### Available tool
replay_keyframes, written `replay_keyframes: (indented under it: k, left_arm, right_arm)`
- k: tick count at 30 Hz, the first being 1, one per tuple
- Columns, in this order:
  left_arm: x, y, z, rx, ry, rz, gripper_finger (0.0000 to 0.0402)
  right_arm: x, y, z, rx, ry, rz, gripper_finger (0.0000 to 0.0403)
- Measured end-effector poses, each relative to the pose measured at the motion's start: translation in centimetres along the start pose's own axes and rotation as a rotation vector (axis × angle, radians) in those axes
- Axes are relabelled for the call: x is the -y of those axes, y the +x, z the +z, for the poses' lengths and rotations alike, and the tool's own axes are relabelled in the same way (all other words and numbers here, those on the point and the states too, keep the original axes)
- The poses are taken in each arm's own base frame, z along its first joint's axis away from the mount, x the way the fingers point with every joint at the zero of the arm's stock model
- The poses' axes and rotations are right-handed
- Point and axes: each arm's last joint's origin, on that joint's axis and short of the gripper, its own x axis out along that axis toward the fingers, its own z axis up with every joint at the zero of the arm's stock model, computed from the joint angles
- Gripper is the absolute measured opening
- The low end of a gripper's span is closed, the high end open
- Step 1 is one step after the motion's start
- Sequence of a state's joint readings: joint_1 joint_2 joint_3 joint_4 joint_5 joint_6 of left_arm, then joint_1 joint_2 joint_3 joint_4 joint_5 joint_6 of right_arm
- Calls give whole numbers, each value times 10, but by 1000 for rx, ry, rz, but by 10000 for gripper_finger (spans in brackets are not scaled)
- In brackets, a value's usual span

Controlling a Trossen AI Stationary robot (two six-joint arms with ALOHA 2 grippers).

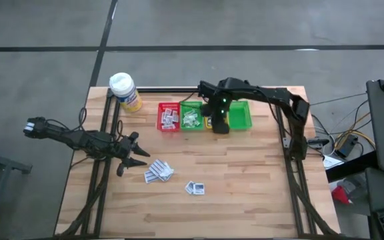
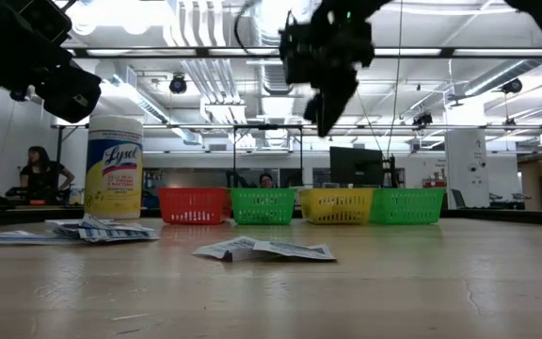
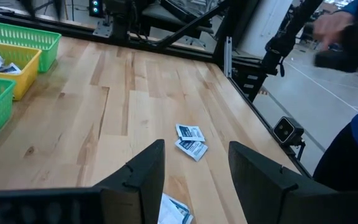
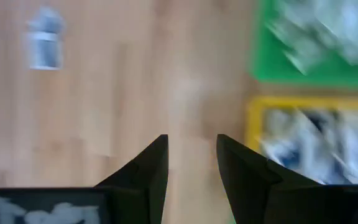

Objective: Pick & Place First Aid Supplies
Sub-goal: Put the alcohol pad into the yellow bin

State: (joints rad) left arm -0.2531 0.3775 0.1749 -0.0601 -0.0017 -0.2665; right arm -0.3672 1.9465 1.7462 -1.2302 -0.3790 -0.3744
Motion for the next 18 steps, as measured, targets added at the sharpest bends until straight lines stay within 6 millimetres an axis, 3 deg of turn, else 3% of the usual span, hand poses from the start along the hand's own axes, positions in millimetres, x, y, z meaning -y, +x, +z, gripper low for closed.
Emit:
replay_keyframes:
  k: [9, 18]
  left_arm:
    - [0, 0, 0, 0, 2, 0, 172]
    - [0, 0, 0, -1, 2, 0, 172]
  right_arm:
    - [-102, 16, 20, 16, -290, 68, 112]
    - [-172, 40, 24, 2, -365, 71, 97]
